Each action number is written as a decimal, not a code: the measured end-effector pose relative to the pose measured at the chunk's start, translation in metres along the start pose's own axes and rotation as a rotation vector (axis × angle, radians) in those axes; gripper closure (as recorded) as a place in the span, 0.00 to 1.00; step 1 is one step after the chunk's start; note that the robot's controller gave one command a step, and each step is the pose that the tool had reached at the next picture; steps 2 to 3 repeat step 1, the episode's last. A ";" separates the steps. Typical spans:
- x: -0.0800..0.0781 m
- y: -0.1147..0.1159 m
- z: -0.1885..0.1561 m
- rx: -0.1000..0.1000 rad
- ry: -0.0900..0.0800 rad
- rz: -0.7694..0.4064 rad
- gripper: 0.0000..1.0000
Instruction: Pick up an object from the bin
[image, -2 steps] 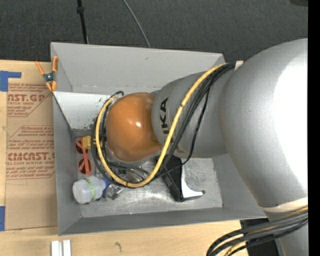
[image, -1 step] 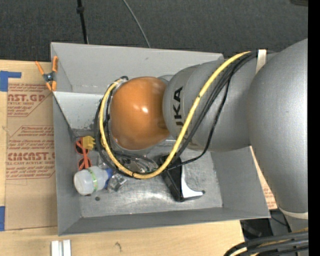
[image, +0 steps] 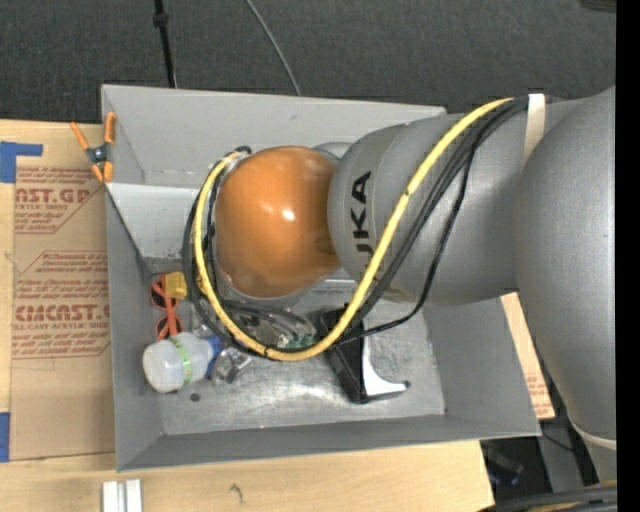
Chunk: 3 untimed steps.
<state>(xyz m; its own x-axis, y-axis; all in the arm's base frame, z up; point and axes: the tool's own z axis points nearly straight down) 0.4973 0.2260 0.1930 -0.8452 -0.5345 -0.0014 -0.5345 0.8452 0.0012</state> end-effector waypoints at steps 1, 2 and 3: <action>0.000 0.000 0.000 0.000 0.000 0.000 1.00; 0.000 0.000 0.000 0.000 0.000 0.000 1.00; 0.000 0.000 0.000 0.000 0.000 0.000 1.00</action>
Offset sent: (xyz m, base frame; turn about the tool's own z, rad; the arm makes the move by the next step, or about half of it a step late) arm 0.0000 0.0000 0.0000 0.0000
